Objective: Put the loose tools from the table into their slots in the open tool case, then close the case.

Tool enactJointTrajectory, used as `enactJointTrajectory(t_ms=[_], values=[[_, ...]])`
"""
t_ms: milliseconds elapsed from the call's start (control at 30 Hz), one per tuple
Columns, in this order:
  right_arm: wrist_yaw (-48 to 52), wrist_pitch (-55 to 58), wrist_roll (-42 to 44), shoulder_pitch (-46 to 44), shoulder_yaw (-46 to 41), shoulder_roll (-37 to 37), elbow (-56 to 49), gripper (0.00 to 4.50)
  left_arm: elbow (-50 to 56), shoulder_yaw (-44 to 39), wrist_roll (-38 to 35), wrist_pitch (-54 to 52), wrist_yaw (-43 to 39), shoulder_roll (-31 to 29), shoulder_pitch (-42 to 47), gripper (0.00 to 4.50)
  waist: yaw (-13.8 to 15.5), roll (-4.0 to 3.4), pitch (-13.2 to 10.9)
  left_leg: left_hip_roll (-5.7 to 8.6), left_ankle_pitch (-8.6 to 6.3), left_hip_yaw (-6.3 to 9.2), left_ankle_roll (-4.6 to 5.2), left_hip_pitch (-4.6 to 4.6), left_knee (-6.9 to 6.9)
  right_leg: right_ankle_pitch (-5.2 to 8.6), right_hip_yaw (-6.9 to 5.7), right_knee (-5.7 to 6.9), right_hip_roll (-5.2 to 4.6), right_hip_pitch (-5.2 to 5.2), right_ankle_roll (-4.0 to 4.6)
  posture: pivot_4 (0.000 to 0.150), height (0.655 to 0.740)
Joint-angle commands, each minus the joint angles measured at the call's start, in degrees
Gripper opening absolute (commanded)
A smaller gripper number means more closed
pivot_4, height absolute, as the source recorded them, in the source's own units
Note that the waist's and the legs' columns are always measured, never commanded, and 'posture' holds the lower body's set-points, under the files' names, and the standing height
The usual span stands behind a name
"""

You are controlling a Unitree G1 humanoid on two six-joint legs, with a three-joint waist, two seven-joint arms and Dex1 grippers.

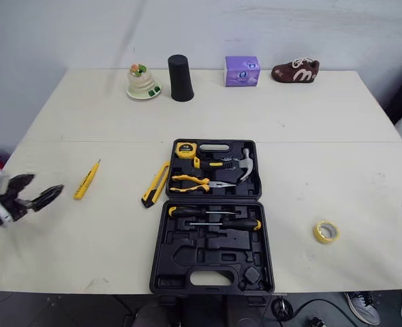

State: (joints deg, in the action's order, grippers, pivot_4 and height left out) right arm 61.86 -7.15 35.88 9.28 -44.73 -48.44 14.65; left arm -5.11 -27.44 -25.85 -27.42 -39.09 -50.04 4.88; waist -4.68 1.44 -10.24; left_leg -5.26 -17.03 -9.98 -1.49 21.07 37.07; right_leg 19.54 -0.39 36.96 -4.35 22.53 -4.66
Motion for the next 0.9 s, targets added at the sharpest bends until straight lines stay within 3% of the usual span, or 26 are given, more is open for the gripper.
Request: enactJointTrajectory(t_ms=[33,267,533,633,867,900], values=[[0.8,2.4,3.1,-1.3,3.2,1.0,-11.2,4.43,3.3,2.2,-0.8,-9.6,2.6,-1.4,3.1,4.5,0.1,-0.01,0.0,0.02,0.04,0.0,0.05,0.0,-0.01,0.0,0.0,0.0,0.01,0.01,0.0,0.15,0.74],[1.5,5.8,4.3,-4.1,12.0,2.9,-25.7,4.43,-0.6,9.6,4.1,-15.5,7.3,0.0,10.4,4.5,0.7,0.03,0.0,0.04,0.18,0.01,0.25,0.1,0.01,0.0,-0.15,-0.01,0.1,0.09,0.0,0.15,0.74],[2.0,6.2,3.6,-5.7,18.8,5.0,-32.0,4.43,-10.1,17.6,8.8,-16.6,6.1,1.6,17.4,4.5,2.1,0.08,-0.1,0.3,0.2,-0.03,0.29,0.11,0.06,0.0,-0.33,0.05,0.1,0.14,0.0,0.15,0.74],[1.9,6.3,3.5,-5.5,19.4,5.3,-32.3,4.5,-10.4,18.1,8.3,-16.3,4.7,3.0,18.6,3.67,2.8,0.07,-0.1,0.36,0.24,-0.01,0.34,0.07,0.06,0.0,-0.34,0.13,0.0,0.14,0.0,0.15,0.74],[2.3,6.0,3.4,-2.8,17.8,5.2,-32.0,4.5,-10.5,16.2,8.0,-15.2,4.6,4.7,19.1,0.56,3.3,0.08,-0.1,0.44,0.22,0.01,0.53,0.12,0.06,0.0,-0.35,0.13,-0.12,0.12,-0.01,0.15,0.74],[2.4,5.9,3.3,-2.3,17.5,5.2,-31.9,4.5,-10.6,15.8,8.3,-13.9,4.6,4.9,19.0,0.5,3.2,0.08,-0.1,0.44,0.22,0.0,0.57,0.11,0.07,-0.01,-0.34,0.14,-0.12,0.11,-0.02,0.15,0.74]])
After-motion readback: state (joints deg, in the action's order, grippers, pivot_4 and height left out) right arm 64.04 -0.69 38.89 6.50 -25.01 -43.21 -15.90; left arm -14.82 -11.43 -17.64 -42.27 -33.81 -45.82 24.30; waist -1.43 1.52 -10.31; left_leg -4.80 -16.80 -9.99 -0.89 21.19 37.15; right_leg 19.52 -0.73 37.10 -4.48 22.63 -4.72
